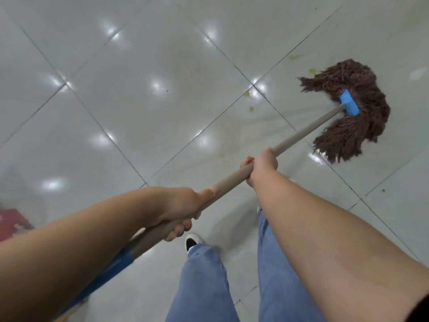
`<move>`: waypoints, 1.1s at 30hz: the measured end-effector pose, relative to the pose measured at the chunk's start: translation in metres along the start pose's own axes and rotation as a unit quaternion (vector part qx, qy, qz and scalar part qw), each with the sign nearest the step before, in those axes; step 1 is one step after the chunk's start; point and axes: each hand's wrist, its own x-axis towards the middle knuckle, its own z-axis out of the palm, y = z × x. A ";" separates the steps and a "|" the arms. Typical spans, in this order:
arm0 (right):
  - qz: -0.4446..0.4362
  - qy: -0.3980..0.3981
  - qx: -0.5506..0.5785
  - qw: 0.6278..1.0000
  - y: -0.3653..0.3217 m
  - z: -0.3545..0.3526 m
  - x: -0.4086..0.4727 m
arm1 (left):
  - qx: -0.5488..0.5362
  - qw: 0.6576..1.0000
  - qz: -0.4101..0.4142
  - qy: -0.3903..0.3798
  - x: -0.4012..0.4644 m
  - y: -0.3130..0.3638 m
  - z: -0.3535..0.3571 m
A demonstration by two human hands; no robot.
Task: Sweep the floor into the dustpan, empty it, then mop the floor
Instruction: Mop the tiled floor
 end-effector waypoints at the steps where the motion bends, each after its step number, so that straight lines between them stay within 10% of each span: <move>1: 0.000 -0.006 0.008 1.000 -0.033 -0.004 0.009 | 0.005 1.000 0.001 -0.002 0.000 0.034 0.002; 14: -0.017 -0.030 0.131 0.991 -0.397 -0.084 0.052 | -0.015 0.998 0.057 -0.034 -0.033 0.429 0.057; 33: -0.007 0.021 0.030 0.999 -0.766 -0.134 0.146 | -0.028 0.994 0.066 -0.079 -0.039 0.803 0.089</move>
